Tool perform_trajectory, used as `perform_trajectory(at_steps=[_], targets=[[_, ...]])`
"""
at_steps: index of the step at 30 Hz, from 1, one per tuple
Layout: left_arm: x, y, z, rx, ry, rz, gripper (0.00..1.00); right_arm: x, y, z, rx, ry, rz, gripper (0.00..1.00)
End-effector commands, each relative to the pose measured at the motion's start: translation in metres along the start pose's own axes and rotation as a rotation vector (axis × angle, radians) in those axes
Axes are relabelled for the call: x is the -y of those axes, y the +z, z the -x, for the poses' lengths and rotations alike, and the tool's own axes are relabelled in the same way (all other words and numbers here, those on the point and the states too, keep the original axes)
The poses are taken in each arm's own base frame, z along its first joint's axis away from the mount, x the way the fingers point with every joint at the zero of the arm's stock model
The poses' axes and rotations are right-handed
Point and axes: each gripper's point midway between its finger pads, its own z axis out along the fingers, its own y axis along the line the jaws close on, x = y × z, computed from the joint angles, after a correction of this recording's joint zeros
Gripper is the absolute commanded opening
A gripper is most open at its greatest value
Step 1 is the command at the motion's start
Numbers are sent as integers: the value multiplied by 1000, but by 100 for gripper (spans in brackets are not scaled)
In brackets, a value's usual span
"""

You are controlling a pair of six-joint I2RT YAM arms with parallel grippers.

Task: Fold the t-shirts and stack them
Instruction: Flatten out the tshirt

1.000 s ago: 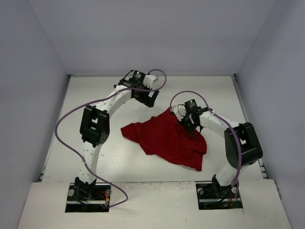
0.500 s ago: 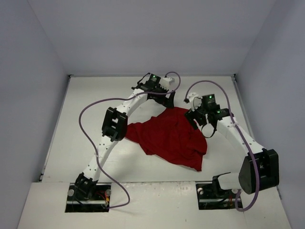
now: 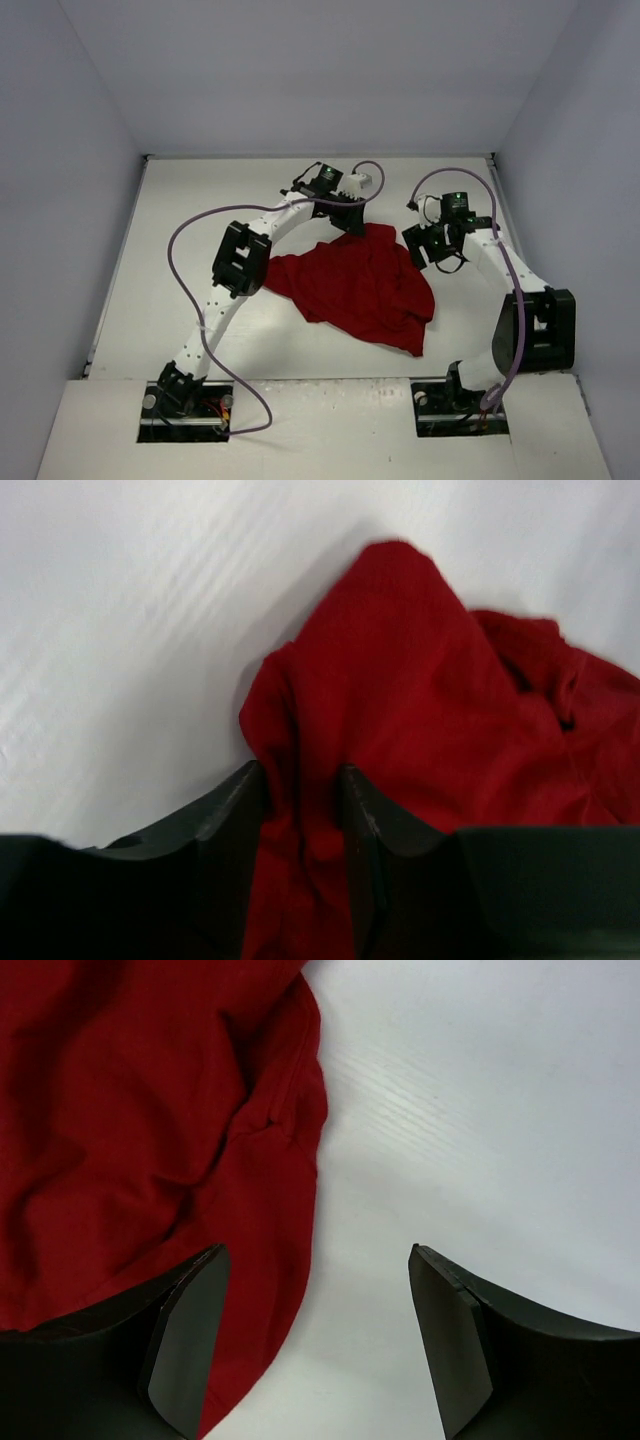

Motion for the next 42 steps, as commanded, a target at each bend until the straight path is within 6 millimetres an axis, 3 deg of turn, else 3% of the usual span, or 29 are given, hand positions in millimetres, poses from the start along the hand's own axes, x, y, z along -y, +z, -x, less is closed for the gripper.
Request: perform_trajectory(at_steps=[1,3,6,8,9,10,12,14,15,19,22,23,26,32,36,42], targets=[[-18,-48,16,35,-29,99,9,-13,7,11,8,39,105,69],[-33,-84,42,119,-28,173,0,-17,14,8,-12,43,134,67],[-65,-153,73,263,-19,321,0,-22,26,9,-30,46,179,65],[-80,-185,80,299,10,391,0,-28,36,7,-58,64,213,64],[-81,-217,86,325,47,462,0,-33,43,12,-67,69,237,63],[-86,-222,75,303,52,483,0,-33,48,17,-70,70,246,62],[-91,-257,69,322,63,565,0,-39,55,28,-68,47,264,62],[-103,-264,35,255,68,616,0,-42,63,45,-55,25,274,61],[-101,-274,30,252,74,629,0,-48,66,48,-57,14,291,61],[-106,-268,-26,152,50,629,0,-59,66,92,24,-73,295,61],[-104,-258,-47,117,26,598,0,-68,60,132,113,-149,293,60],[-103,-254,-50,114,14,580,0,-73,54,154,161,-187,284,60],[-108,-241,-64,86,-24,559,0,-79,54,191,223,-251,259,57],[-116,-233,-62,92,-56,554,0,-81,102,239,272,-316,273,41],[-117,-231,-59,95,-66,545,0,-106,116,245,289,-408,336,35],[-118,-228,-59,87,-64,532,0,-144,121,225,259,-557,386,35]])
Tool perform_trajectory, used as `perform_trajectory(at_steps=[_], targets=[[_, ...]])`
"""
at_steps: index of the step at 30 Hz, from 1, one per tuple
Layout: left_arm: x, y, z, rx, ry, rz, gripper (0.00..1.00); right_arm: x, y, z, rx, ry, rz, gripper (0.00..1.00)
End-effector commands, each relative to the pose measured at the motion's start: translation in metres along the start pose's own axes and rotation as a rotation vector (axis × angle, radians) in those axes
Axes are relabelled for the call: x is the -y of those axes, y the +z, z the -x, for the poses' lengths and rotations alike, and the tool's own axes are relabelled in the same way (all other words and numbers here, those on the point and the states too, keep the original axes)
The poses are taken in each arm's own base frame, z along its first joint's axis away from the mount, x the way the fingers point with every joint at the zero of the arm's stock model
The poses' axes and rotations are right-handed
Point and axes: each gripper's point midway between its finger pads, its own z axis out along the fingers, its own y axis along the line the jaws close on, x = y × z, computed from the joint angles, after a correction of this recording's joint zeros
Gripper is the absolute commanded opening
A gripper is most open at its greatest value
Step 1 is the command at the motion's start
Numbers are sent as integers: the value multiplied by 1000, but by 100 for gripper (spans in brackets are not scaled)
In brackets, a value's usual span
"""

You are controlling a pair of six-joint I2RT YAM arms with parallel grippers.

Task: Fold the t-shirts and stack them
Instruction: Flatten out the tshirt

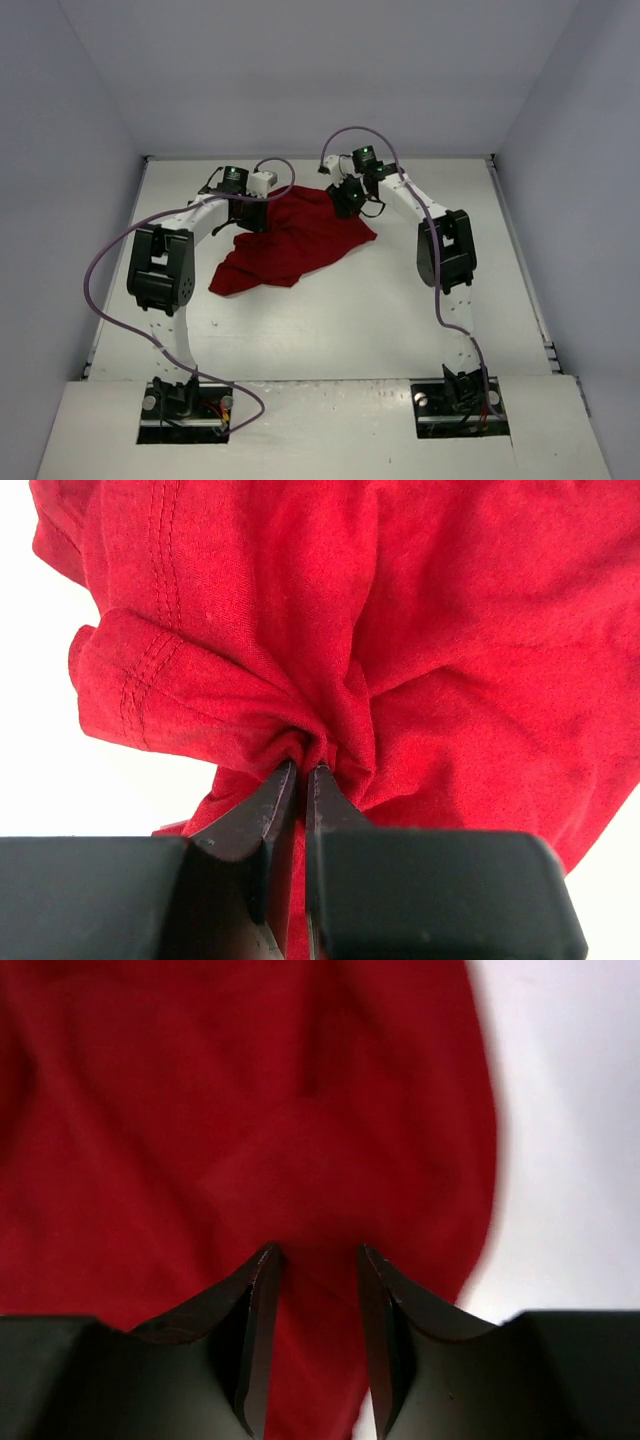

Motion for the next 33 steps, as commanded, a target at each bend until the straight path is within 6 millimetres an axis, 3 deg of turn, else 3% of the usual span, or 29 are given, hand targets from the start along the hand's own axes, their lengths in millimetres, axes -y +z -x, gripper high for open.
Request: perform_trajectory(at_steps=[1,8,13,20,25,26,29,33], targets=[[2,-9,30,79,19,-15,0,-39,-12,40,71,-179,54,37],[1,-7,26,67,20,-14,0,-60,-9,35,47,-237,73,51],[1,-6,22,59,16,-16,0,-45,0,39,22,-231,4,49],[1,-7,21,64,23,-13,0,-25,1,59,76,-153,-27,32],[-3,-10,22,67,33,-2,0,-17,-10,68,109,-150,-32,1],[-3,-11,22,67,34,0,0,-17,-11,69,108,-151,-36,0],[-6,-11,24,68,34,4,0,-18,-13,66,105,-150,-29,0],[-7,-12,26,72,28,8,0,-36,-14,58,84,-193,3,31]])
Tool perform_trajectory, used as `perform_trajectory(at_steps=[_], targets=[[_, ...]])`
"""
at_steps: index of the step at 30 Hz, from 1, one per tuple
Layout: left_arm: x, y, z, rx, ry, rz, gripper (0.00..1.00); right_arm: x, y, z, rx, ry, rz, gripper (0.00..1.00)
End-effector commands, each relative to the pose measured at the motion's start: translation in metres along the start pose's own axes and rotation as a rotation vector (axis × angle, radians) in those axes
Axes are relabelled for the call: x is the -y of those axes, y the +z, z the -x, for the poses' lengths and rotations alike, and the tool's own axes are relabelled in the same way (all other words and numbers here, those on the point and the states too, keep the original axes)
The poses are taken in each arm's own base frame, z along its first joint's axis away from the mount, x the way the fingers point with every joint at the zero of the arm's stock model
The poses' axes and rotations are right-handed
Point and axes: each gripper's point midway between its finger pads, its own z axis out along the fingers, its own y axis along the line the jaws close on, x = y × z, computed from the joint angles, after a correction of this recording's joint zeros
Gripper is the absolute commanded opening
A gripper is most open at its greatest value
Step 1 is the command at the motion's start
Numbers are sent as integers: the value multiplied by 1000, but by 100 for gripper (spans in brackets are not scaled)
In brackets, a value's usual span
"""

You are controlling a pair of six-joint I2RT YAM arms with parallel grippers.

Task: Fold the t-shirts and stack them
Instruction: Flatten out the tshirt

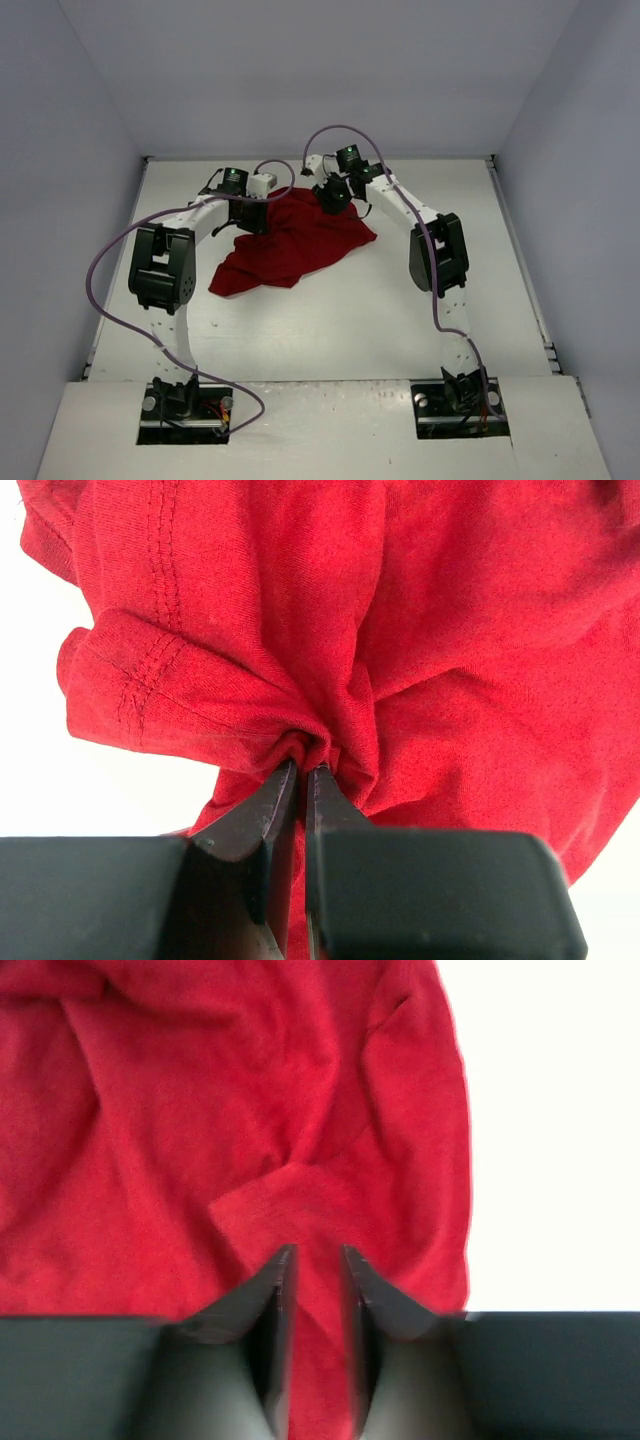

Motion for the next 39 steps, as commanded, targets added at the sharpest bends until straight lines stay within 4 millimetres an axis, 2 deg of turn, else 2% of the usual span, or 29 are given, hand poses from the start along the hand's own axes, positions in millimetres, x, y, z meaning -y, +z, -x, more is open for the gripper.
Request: perform_trajectory(at_steps=[1,2,3,12,14,18,22,24,29,34,39], targets=[[-2,-18,30,83,33,15,0,-20,-20,23,40,-73,19,42],[-2,-17,29,81,32,13,0,-24,-20,22,34,-81,20,48],[-2,-17,29,81,32,12,0,-26,-20,23,29,-86,15,49],[-3,-16,27,77,30,16,0,-17,-11,27,22,-64,-19,47],[-3,-16,26,74,29,14,0,-16,-8,26,16,-68,-25,44],[-3,-16,25,71,32,17,0,-7,-2,24,3,-67,-53,29],[-4,-16,26,74,33,18,0,-1,0,27,8,-70,-68,23],[-4,-17,26,74,33,18,0,-1,-2,29,14,-75,-67,25],[-6,-17,25,71,32,20,0,-12,-9,30,17,-95,-40,41],[-7,-15,24,67,26,19,0,-21,-10,26,0,-116,-27,43],[-6,-17,26,73,23,17,0,-19,-4,20,-17,-124,-33,41]])
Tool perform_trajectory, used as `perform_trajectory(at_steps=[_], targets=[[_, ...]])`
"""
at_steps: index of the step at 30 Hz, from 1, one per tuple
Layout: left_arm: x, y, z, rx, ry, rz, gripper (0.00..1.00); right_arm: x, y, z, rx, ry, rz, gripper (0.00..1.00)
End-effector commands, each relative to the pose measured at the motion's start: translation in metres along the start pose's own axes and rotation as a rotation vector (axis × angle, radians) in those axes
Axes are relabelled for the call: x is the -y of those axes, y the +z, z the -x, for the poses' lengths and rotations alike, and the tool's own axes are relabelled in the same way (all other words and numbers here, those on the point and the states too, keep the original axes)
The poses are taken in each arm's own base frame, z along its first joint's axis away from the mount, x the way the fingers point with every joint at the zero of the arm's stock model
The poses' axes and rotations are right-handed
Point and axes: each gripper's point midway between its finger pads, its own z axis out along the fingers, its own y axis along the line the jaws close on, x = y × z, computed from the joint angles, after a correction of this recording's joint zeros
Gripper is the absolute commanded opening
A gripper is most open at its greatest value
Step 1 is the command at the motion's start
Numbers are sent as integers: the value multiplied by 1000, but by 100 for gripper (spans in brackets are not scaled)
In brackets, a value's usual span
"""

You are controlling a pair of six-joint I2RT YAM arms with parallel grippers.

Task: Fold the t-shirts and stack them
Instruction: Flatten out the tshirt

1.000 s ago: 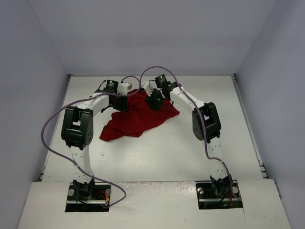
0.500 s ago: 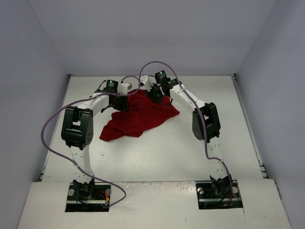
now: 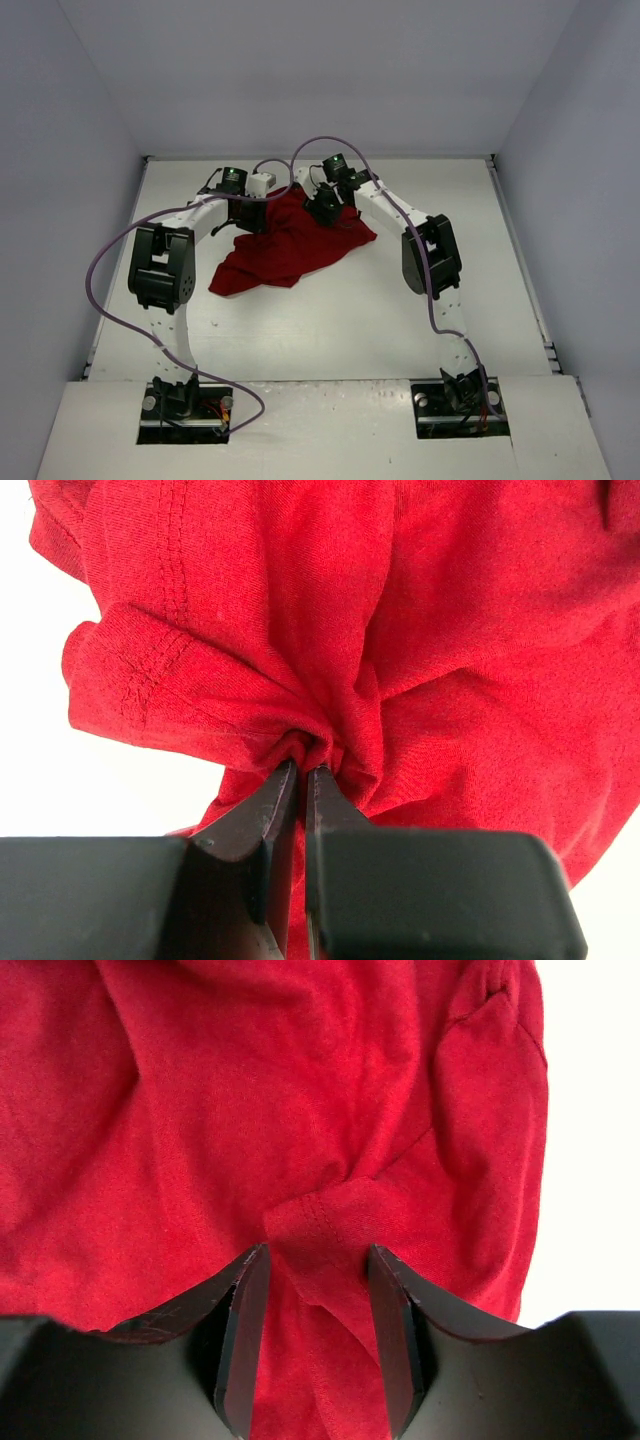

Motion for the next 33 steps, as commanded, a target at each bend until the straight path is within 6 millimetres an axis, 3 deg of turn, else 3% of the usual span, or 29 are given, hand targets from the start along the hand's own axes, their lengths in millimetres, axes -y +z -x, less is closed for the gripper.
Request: perform_trajectory(at_steps=[1,5,11,13,18,22,24,27,30,32,33], targets=[[-2,-16,26,72,27,13,0,8,-22,29,63,-48,-46,41],[-3,-15,25,68,28,14,0,8,-18,27,59,-55,-43,36],[-4,-14,24,64,26,16,0,8,-12,21,42,-67,-39,7],[-5,-14,25,66,24,16,0,8,-12,19,39,-66,-38,1],[-7,-17,30,78,25,21,0,12,-16,25,51,-67,-49,0],[-9,-26,41,106,30,34,0,20,-33,39,88,-60,-77,0],[-10,-34,49,127,38,40,0,25,-46,49,116,-53,-95,0],[-7,-58,75,193,75,60,0,42,-81,74,191,-35,-148,0],[-4,-98,108,282,121,101,0,67,-133,99,288,10,-219,0],[2,-128,129,355,159,124,0,76,-157,106,333,46,-246,0],[4,-139,136,381,170,138,0,86,-179,109,364,62,-273,0]])
